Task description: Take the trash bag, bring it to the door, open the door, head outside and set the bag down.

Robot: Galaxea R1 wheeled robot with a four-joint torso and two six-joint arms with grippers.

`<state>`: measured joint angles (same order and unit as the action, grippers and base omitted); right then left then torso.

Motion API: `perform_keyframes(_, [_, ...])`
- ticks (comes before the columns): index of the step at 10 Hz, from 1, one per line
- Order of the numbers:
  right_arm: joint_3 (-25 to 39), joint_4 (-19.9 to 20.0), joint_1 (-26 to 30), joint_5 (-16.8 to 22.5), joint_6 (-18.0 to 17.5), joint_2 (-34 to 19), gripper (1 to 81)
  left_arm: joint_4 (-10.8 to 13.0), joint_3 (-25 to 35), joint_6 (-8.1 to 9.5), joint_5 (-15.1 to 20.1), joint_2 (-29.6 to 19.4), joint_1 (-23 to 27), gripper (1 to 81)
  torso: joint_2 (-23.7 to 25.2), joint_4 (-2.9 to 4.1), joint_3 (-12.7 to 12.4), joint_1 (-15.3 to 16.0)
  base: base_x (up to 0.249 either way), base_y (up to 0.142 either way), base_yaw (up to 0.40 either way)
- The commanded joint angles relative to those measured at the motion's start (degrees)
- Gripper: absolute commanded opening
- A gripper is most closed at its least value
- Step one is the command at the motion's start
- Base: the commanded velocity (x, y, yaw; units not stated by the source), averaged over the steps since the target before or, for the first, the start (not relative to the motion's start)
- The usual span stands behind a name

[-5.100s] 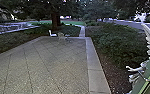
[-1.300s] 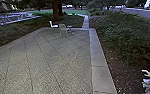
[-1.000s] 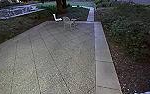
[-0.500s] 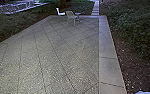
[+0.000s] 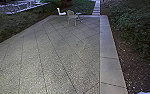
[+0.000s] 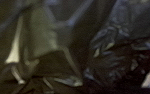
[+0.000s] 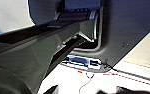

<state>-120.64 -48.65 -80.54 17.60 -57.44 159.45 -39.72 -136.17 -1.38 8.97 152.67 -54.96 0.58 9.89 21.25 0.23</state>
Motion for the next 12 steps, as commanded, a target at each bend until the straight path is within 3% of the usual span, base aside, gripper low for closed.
perform_keyframes(1, [2.1,-0.2,0.8,1.2,0.2,1.3,81.1,-2.5,-1.0,0.06,6.7,-2.7,6.2,1.0,0.0,5.41,0.0,0.0,0.000,0.000,0.000])
perform_keyframes(2, [2.1,-0.2,0.8,1.2,0.2,1.3,81.1,-2.7,-1.0,0.06,6.7,-2.6,6.7,1.0,0.0,6.95,0.0,0.0,0.000,0.000,0.000])
perform_keyframes(3, [2.1,-0.2,0.8,1.2,0.2,1.3,81.1,-3.1,-1.0,0.06,6.7,-2.5,7.4,1.0,0.0,3.45,0.0,0.0,0.000,0.000,0.000])
perform_keyframes(4, [2.0,-0.2,0.8,1.2,0.2,1.3,81.1,-3.3,-1.0,0.06,6.7,-2.5,8.4,1.0,0.0,5.37,0.0,0.0,0.000,0.000,0.000])
perform_keyframes(5, [2.0,-0.2,0.7,1.2,0.2,1.3,81.1,-3.1,-1.0,0.06,6.6,-2.4,9.4,1.0,0.0,6.66,0.0,0.0,0.000,0.000,0.000])
perform_keyframes(6, [1.8,-0.2,0.7,1.2,0.2,1.4,81.1,-2.6,-0.9,-0.03,6.6,-1.9,10.2,1.0,0.0,7.36,0.0,0.0,0.000,0.000,0.000])
perform_keyframes(10, [1.3,-0.2,0.7,1.2,0.2,1.9,81.1,-2.5,-0.7,-0.20,6.6,-0.3,11.2,1.0,0.0,7.34,0.1,0.0,0.000,0.000,0.000])
perform_keyframes(11, [1.2,-0.2,0.7,1.1,0.2,1.9,81.1,-2.5,-0.5,-0.20,6.6,-0.3,11.4,81.1,0.0,7.34,0.1,0.0,0.000,0.000,0.000])
perform_keyframes(12, [1.0,-0.3,0.6,1.1,0.2,1.9,81.1,-2.5,-0.2,-0.20,6.6,-0.5,11.4,81.1,0.0,7.34,0.1,0.0,0.000,0.000,0.000])
